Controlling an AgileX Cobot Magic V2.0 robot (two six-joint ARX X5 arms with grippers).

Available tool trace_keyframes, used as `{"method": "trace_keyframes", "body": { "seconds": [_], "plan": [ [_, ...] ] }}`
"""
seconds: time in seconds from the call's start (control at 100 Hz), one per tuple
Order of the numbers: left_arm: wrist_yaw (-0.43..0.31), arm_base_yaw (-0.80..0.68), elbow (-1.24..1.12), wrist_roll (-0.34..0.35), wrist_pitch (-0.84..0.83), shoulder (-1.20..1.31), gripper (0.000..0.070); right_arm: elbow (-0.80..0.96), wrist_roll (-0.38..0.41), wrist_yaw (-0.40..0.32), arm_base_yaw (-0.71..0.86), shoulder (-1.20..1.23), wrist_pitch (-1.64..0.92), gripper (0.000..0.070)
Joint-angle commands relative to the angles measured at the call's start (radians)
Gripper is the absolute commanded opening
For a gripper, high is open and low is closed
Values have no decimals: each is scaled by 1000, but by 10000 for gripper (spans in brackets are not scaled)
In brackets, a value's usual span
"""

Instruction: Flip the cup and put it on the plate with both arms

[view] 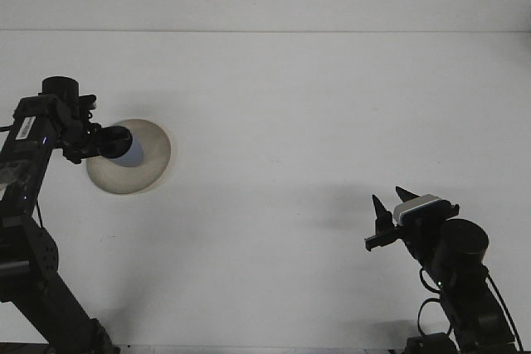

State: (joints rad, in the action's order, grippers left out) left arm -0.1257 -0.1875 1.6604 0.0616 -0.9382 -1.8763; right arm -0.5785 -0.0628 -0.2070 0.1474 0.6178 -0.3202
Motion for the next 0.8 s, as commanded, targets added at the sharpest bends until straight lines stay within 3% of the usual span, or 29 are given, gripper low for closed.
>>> {"method": "trace_keyframes", "body": {
  "seconds": [0.0, 0.15, 0.65, 0.7, 0.79],
  "plan": [
    [2, -3, 29, 9, -2, -7, 417, -7, 11, -1, 0, 6, 9, 334],
    [-35, -3, 92, 6, -12, 50, 423, -7, 10, -1, 0, 6, 9, 334],
    [-43, 0, 146, -10, -26, 580, 412, -7, 35, 59, -21, 5, 14, 334],
    [-43, 0, 100, -10, -5, 643, 384, -7, 43, 58, -31, 5, 14, 334],
    [-43, 0, -45, 10, 80, 771, 259, -3, 57, 59, -48, 0, 32, 333]
  ]
}}
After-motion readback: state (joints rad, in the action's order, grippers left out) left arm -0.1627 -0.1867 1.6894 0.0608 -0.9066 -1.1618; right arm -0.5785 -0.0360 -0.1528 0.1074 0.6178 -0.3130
